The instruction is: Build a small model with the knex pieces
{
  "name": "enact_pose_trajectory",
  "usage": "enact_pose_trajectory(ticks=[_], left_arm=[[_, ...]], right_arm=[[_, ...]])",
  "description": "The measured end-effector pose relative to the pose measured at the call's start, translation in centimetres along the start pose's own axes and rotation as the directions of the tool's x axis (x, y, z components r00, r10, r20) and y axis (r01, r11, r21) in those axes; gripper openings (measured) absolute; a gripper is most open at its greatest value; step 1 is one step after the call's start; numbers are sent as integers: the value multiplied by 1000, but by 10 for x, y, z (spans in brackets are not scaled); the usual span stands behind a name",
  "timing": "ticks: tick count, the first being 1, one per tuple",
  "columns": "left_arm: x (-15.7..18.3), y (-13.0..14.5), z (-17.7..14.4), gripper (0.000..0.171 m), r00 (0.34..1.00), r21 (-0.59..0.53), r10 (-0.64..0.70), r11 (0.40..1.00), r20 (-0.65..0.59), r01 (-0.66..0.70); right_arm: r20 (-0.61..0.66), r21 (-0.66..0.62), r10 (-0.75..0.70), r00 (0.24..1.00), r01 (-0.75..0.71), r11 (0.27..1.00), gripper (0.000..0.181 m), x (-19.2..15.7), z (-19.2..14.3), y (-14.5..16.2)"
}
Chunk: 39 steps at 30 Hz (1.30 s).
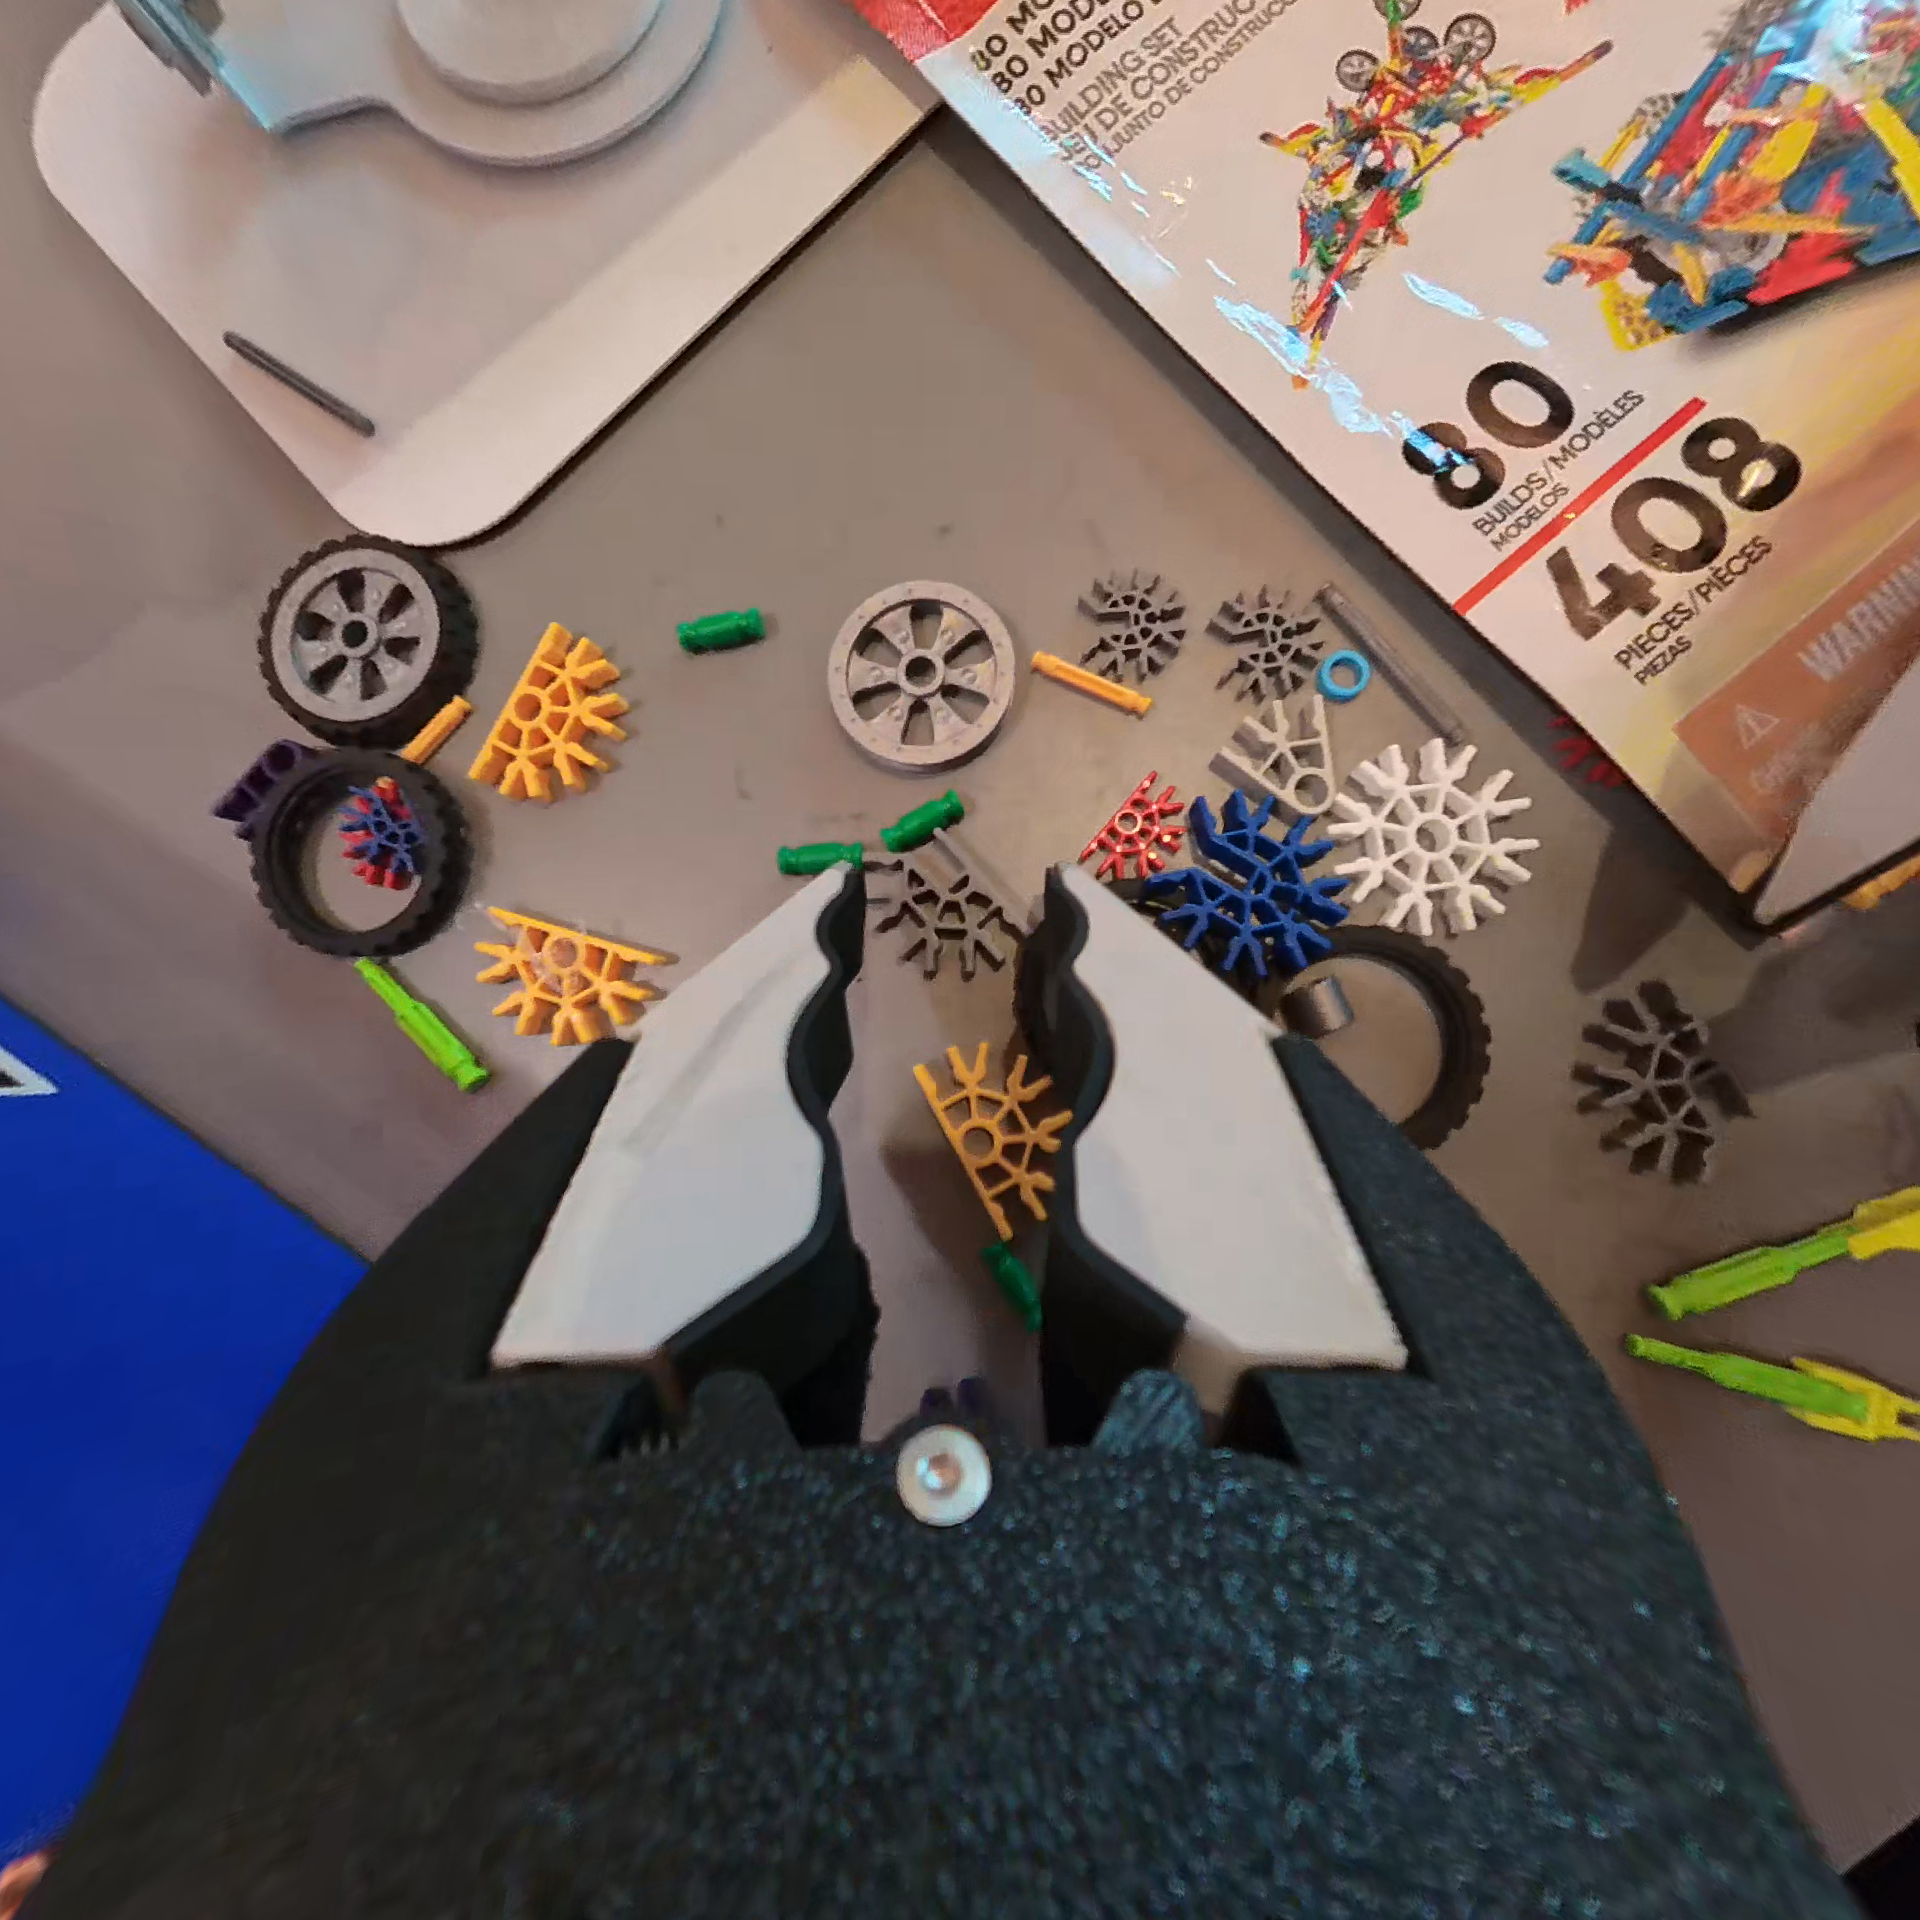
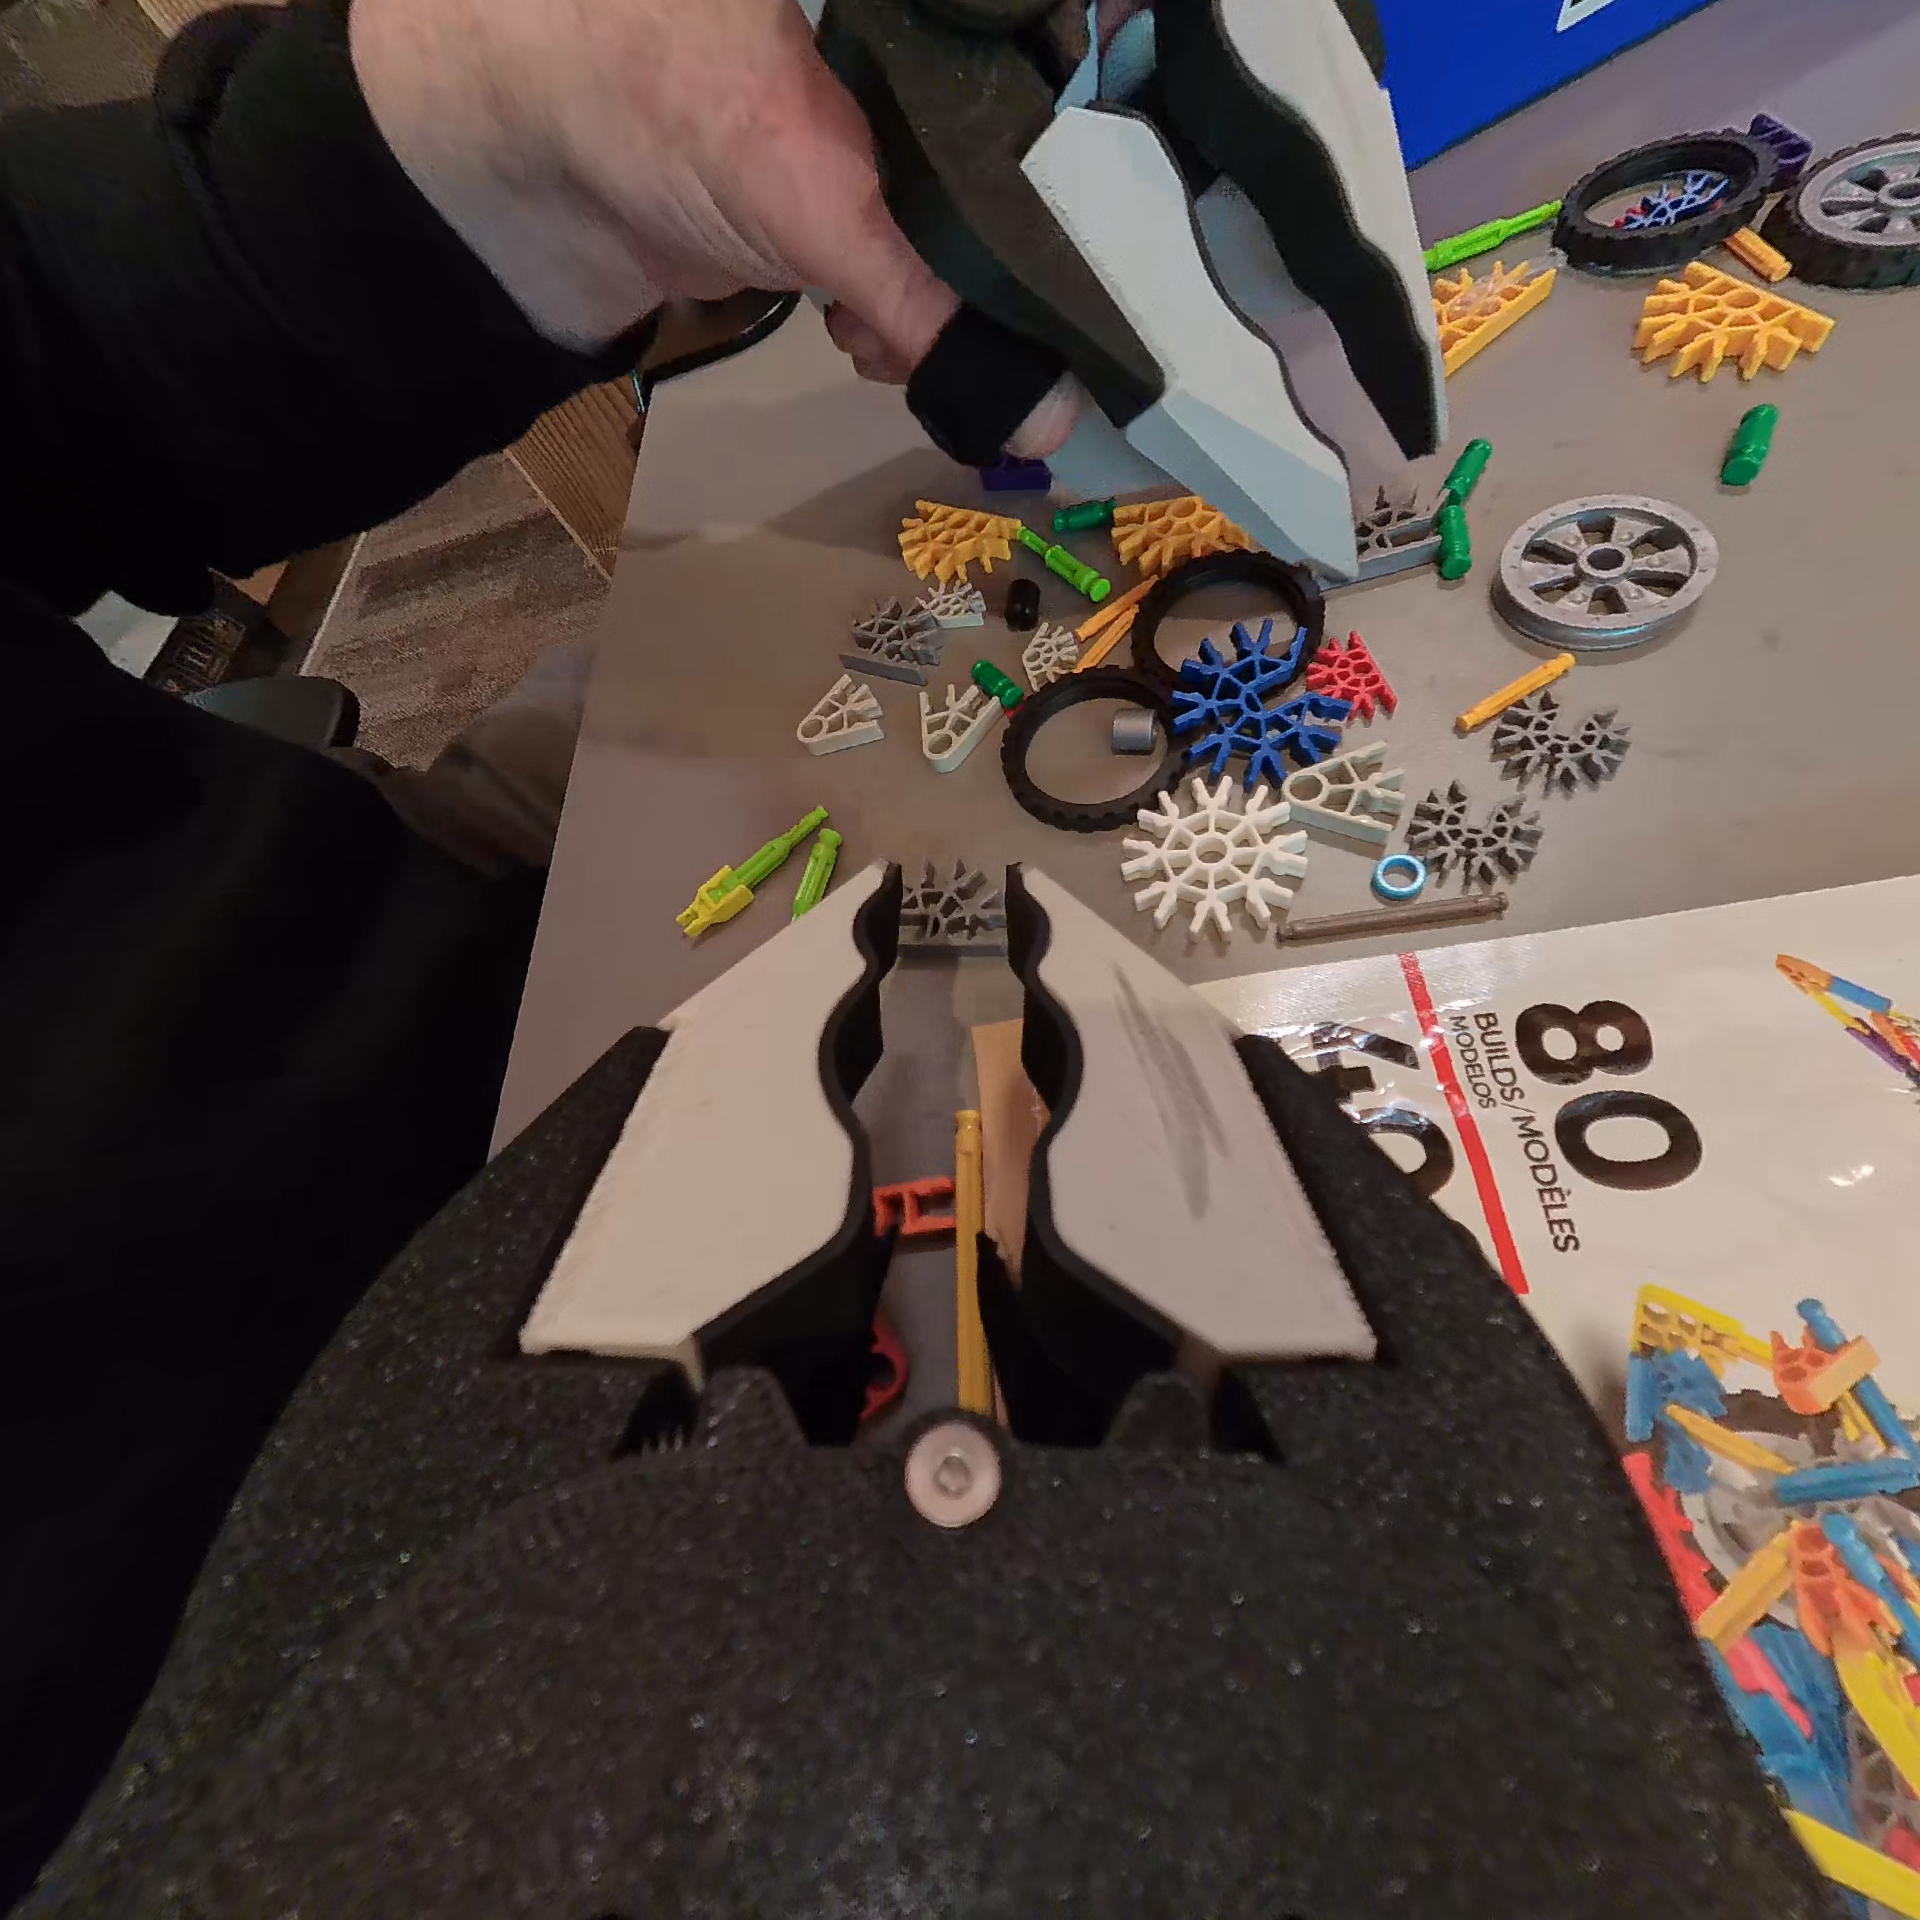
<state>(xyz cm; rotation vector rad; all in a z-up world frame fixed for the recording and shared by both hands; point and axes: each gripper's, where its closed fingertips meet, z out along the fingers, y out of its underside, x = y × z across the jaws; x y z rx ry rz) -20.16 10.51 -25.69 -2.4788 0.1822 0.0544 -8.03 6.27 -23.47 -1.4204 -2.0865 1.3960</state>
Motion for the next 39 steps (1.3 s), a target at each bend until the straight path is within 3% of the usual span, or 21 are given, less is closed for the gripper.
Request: enact_pose_trajectory(ticks=[6,18,39], left_arm=[[0,3,10,32,1000,-12,-25,1000,1,25],[-6,6,6,12,998,23,13,1000,61,-15],[-1,10,-11,11,990,42,105,993,93,-109]], right_arm=[[0,6,-1,1000,1,1000,18,0,-1,-1],[-2,6,1,1000,-1,1000,18,0,-1,-1],[-6,10,1,1000,-1,1000,18,1,-2,-2]])
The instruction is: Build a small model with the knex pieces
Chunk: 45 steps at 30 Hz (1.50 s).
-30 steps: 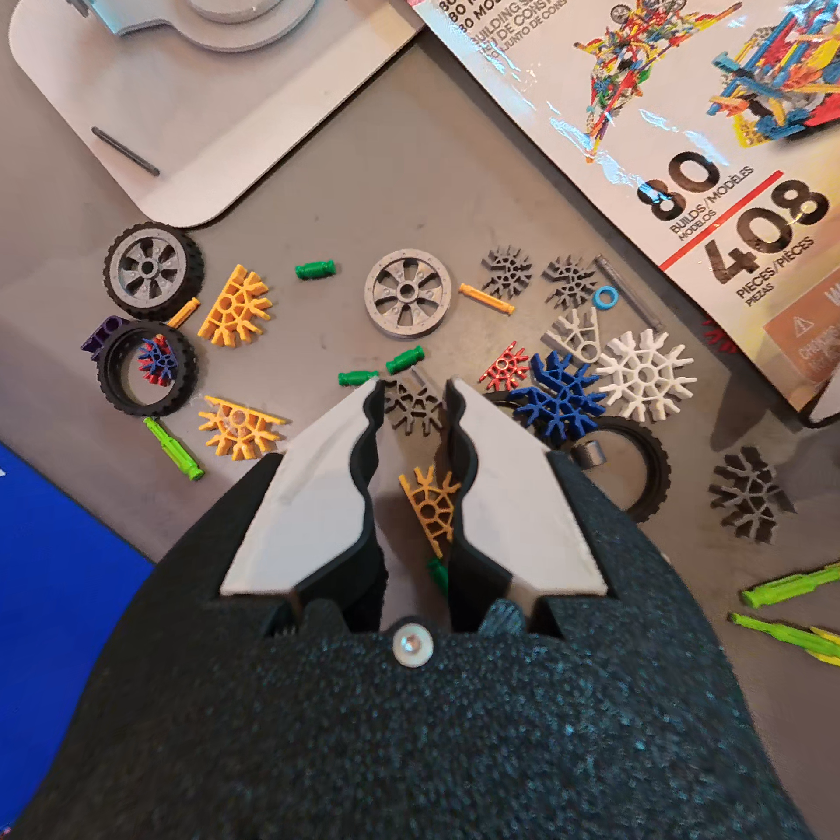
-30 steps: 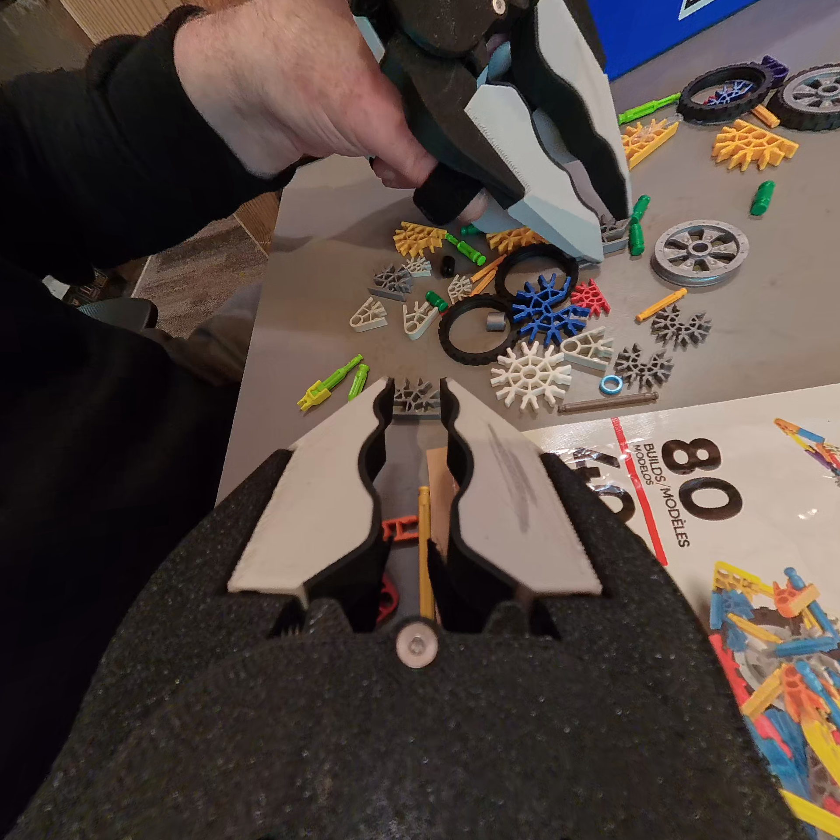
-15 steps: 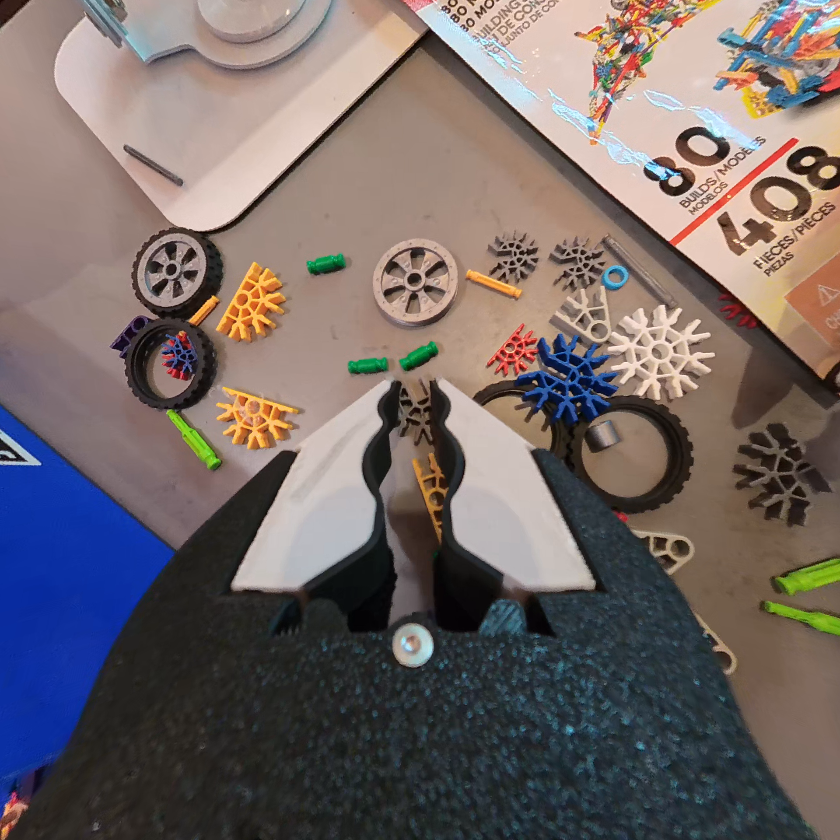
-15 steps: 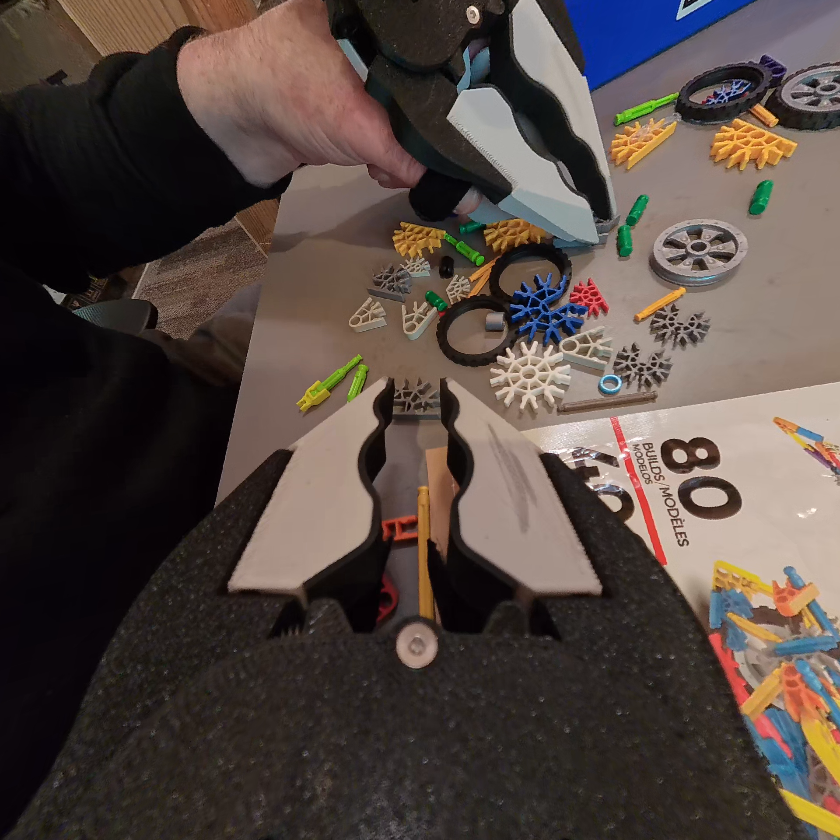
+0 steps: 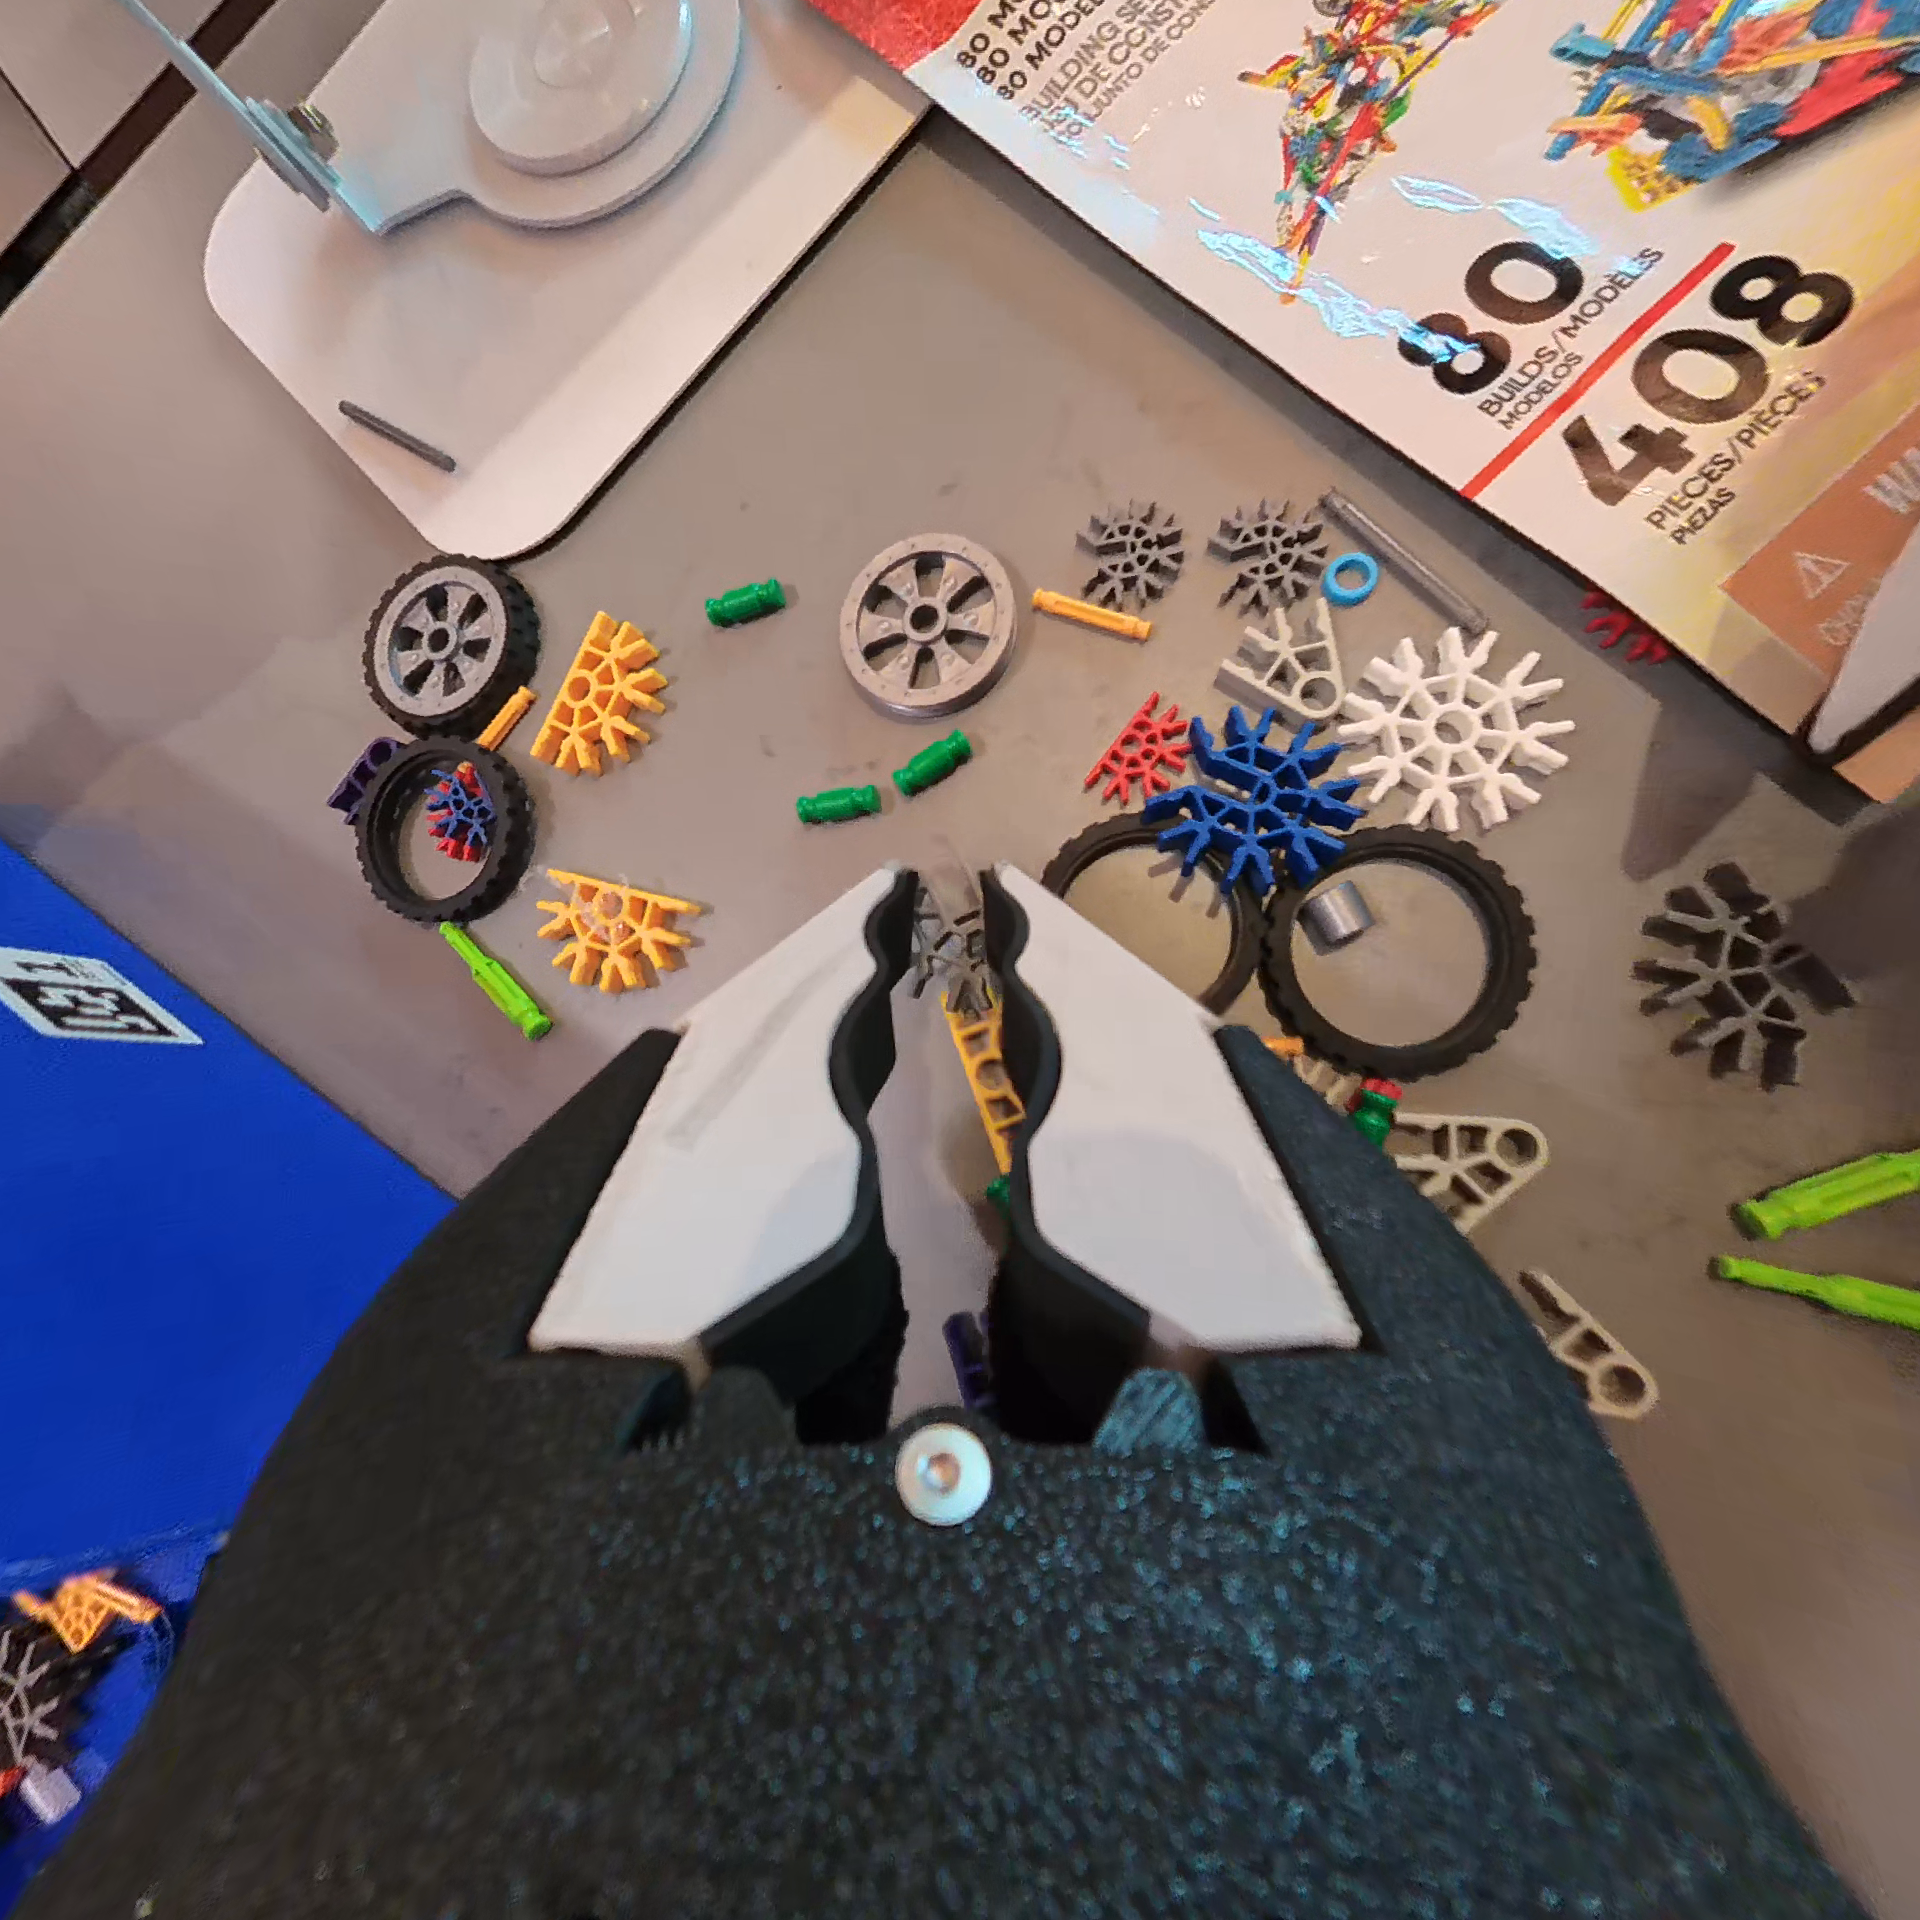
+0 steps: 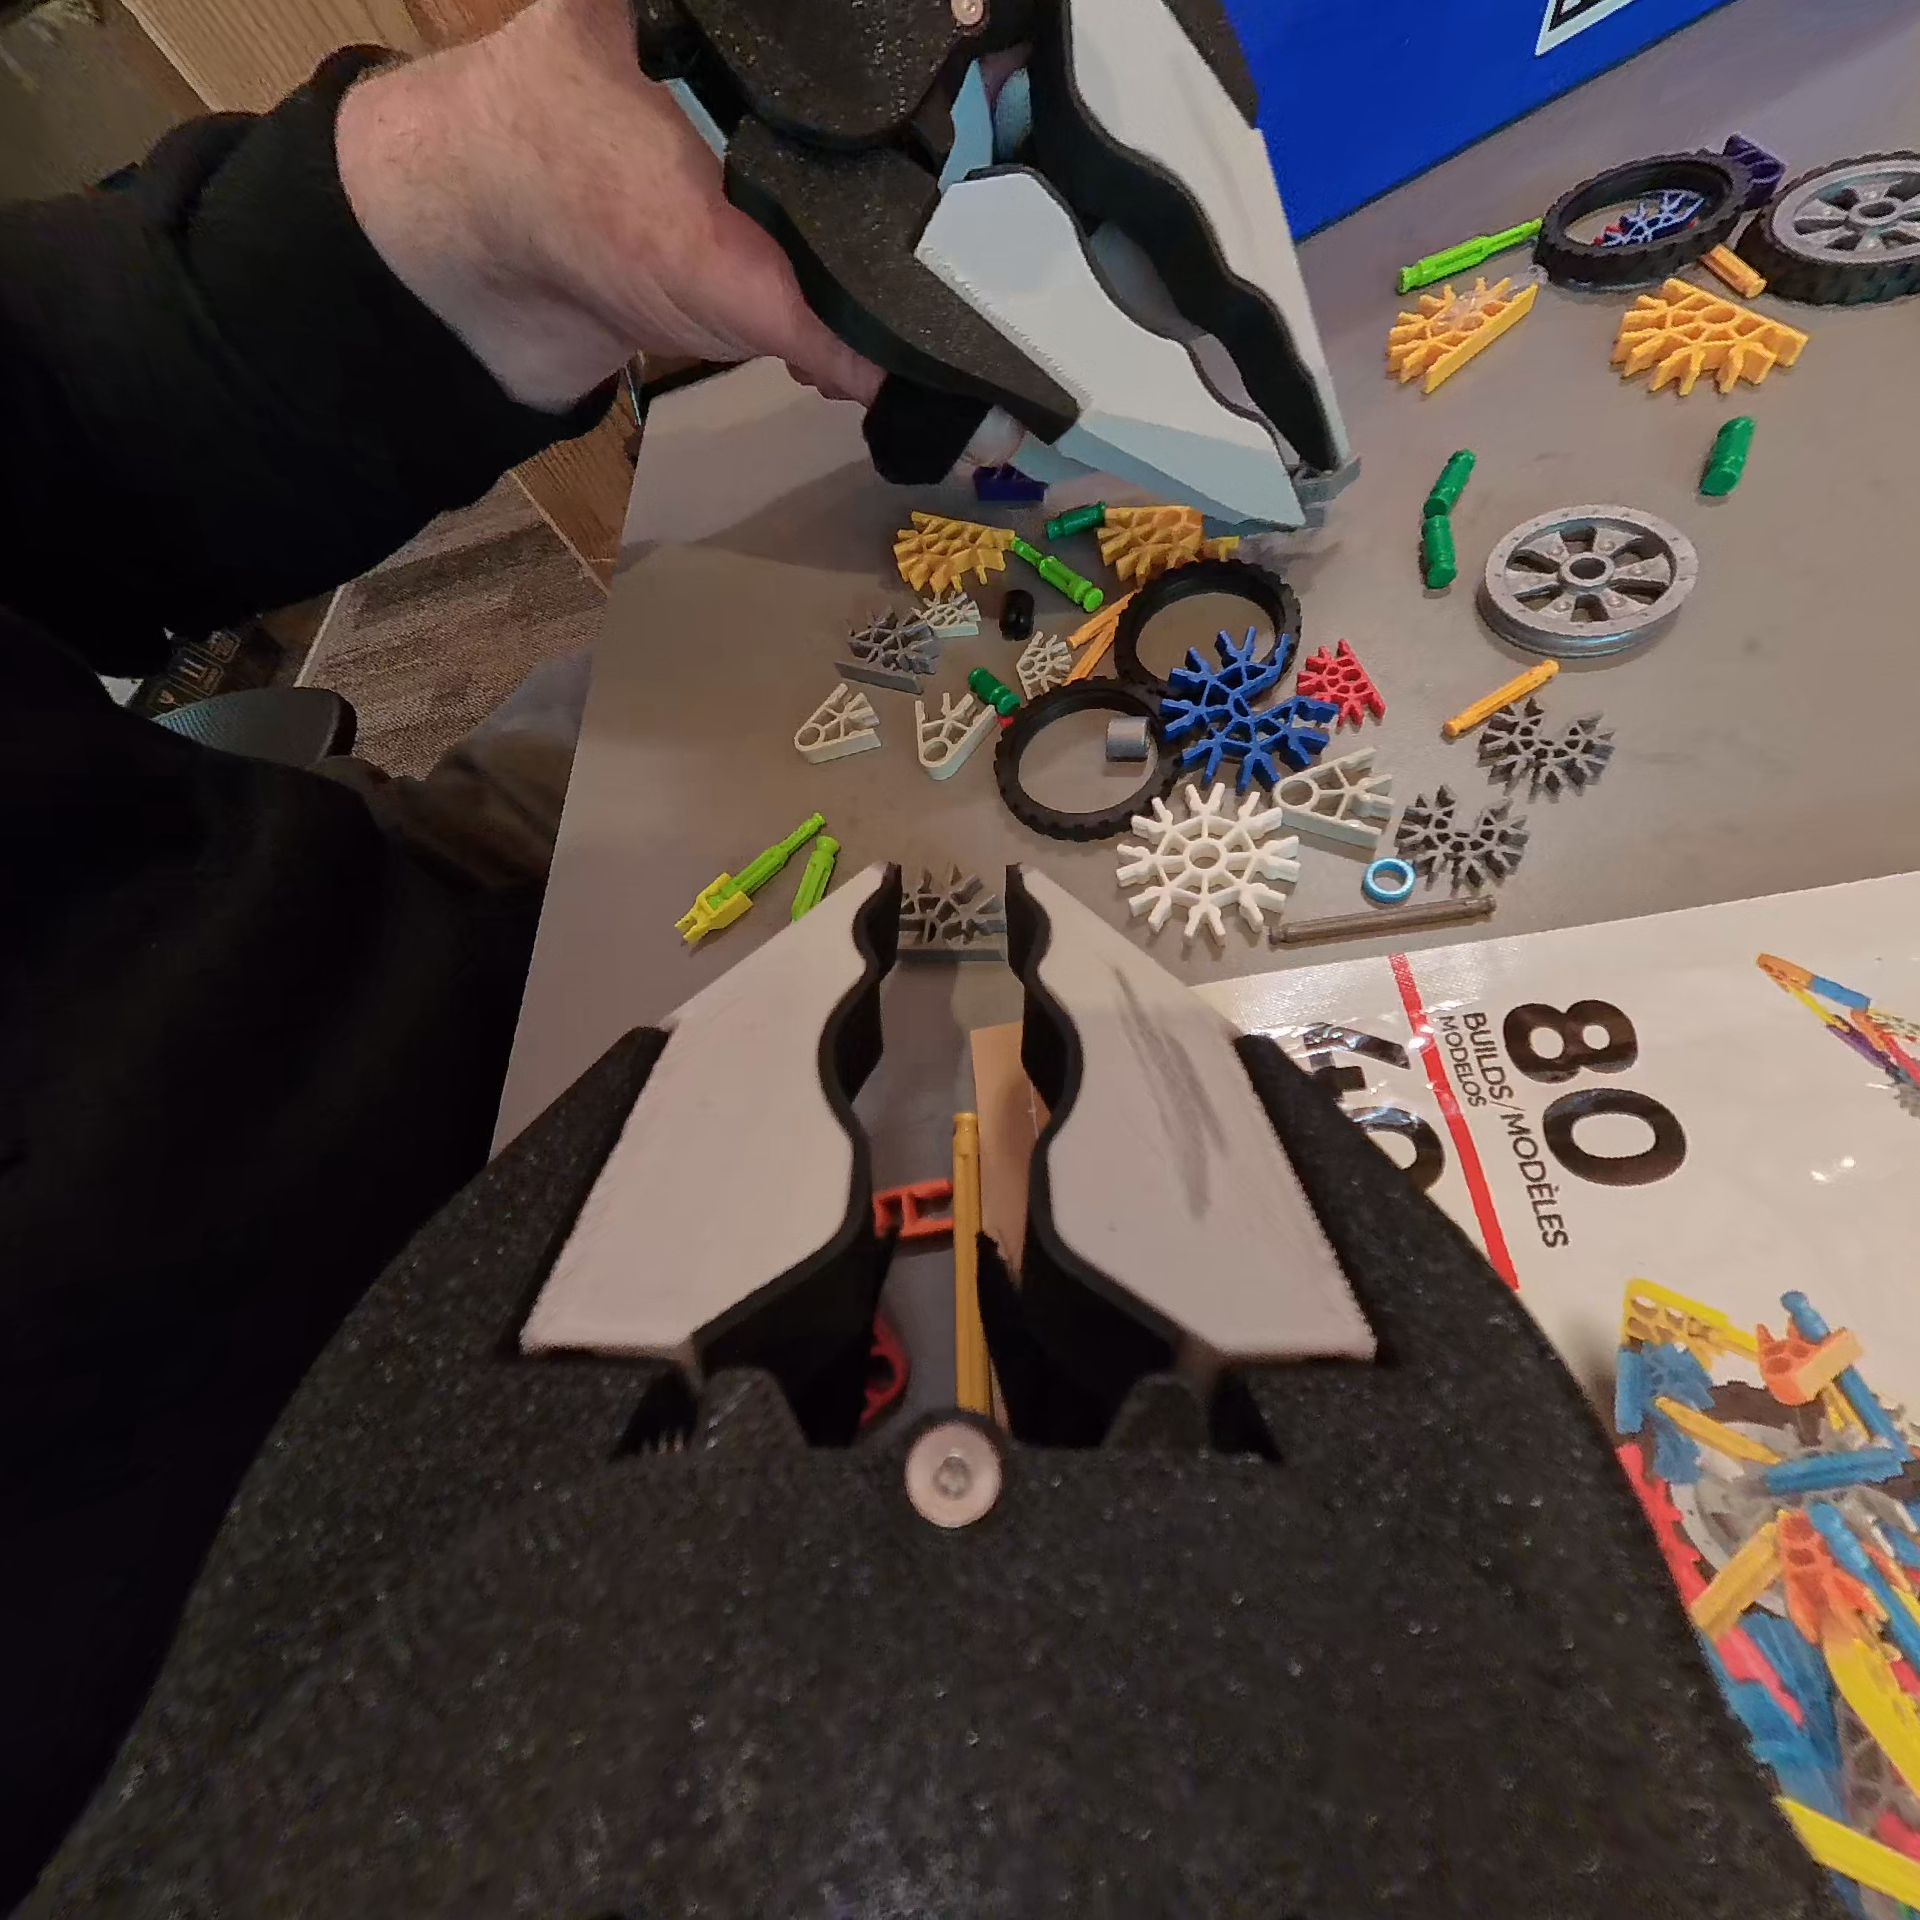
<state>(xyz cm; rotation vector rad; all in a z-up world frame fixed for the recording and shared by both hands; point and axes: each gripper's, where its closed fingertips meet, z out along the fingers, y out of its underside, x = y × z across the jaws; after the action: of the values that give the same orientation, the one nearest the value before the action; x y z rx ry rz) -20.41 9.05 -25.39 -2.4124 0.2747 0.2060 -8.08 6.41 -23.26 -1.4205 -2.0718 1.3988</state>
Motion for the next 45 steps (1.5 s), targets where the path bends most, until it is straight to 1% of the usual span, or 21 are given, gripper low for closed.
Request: enact_pose_trajectory(ticks=[6,9,12,15,20,23,26,36,41,45], left_arm=[[12,-3,-17,11,999,41,43,998,-15,-43],[20,0,-26,11,998,43,50,998,-29,-48],[36,-3,-35,11,993,83,88,993,-80,-81],[65,-7,-44,11,971,127,178,979,-162,-159],[97,-3,-35,11,946,104,253,966,-203,-236],[106,2,-31,11,938,87,261,965,-227,-247],[112,5,-33,11,933,85,254,967,-255,-240],[111,7,-38,17,937,84,237,971,-255,-223],[92,6,-41,19,956,80,223,974,-192,-211],[72,-1,-38,23,976,93,178,981,-127,-167]], right_arm=[[-38,22,11,999,-10,1000,23,7,-4,-4],[-51,26,10,999,-8,1000,25,10,-5,-5],[-66,7,0,998,1,1000,25,12,-4,-2],[-84,11,-2,996,3,1000,25,15,-6,-2],[-97,11,2,995,-1,1000,25,18,-10,-2],[-96,4,-6,995,6,1000,25,17,-11,-2],[-83,-7,-15,996,15,1000,25,14,-11,0],[-55,-71,-76,996,72,995,25,4,-3,9],[-92,-67,-74,993,67,995,26,10,-4,8],[-116,-57,-66,991,59,997,26,15,-6,6]])
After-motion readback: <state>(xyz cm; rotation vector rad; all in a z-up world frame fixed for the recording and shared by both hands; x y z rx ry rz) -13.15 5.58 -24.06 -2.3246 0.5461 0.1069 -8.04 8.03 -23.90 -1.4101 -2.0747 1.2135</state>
